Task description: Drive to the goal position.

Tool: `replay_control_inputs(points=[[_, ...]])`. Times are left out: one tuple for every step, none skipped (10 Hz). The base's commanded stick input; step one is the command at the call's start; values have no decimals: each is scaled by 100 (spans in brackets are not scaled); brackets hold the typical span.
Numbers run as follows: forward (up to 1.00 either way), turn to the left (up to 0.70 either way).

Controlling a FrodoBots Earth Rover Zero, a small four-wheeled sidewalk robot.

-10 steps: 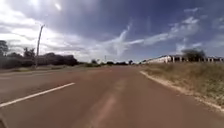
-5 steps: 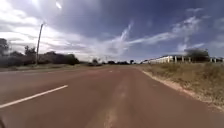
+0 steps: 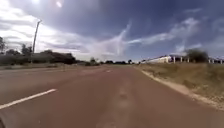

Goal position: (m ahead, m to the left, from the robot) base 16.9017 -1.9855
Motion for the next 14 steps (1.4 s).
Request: replay_control_inputs(points=[[100,-17],[100,-27],[100,-40],[100,-40],[100,-40],[100,-35],[100,-23],[100,-10],[100,0],[100,0],[100,0],[100,0],[100,0],[100,0]])
